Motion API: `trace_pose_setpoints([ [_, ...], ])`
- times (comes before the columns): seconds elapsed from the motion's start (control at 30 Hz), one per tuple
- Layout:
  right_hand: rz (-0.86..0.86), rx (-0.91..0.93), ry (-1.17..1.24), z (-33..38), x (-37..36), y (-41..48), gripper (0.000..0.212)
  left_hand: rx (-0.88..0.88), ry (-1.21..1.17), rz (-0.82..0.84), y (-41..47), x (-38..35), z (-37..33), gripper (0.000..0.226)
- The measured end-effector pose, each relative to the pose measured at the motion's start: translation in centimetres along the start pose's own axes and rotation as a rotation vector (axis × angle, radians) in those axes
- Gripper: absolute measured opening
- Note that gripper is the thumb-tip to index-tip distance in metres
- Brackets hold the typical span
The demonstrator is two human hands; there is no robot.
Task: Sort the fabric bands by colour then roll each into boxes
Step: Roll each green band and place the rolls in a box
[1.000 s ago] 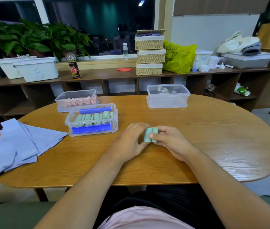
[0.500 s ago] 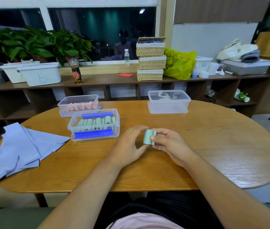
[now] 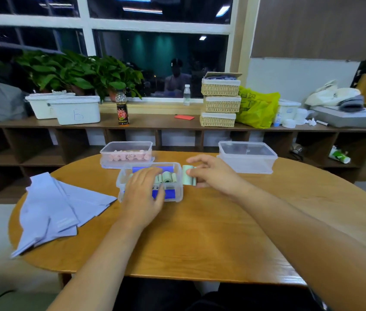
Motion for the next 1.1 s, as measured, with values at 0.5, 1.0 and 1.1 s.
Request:
trace_pose_setpoints([
  [0.5,-0.172,-0.056,-1.186,4.6,-7.6,8.3,0.011,0.297,0.079,0.029,-1.3,-0.1,5.4,0.015],
  [1.0,-0.129,-0.251,-1.348,3.1,-9.9,9.3,0.013,0.302,0.07,0.029,-1.3,-0.3,5.4,0.01],
  [1.1,-0.133,-0.253,-1.334,2.5,-10.1,9.3,0.016,0.281,0.077,0.018,-1.3,-0.2,5.3,0.006],
])
Point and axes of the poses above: each hand's wrist, its own y-axis towards the middle knuckle, its own x-axis out of the back of the hand, z = x × y, the point moved 7 cm from there along y, towards the middle knuckle, and after that the axes turned 8 degrees about -x, right-handed, at the moved point
